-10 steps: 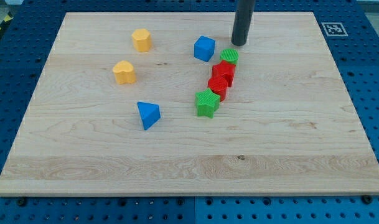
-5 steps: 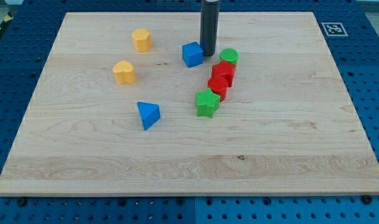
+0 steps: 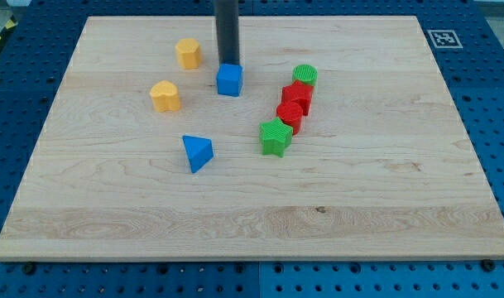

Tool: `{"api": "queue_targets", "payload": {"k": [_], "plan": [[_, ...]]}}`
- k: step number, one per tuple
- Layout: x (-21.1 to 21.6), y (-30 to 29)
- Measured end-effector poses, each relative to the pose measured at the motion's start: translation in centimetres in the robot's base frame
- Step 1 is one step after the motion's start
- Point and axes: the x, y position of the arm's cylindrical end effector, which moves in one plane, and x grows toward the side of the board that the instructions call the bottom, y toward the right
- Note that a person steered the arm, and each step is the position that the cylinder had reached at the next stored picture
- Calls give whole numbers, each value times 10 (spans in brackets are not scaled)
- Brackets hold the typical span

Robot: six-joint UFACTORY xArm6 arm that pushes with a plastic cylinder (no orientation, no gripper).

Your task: Drag the blue cube horizontal left to the red star

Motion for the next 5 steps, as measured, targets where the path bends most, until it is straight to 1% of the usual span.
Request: {"api": "queue_targets", "payload": {"k": [1,2,3,4,5], "plan": [[0,-33],[8,-34],[26,-8],[29,-7],[8,-7]]}}
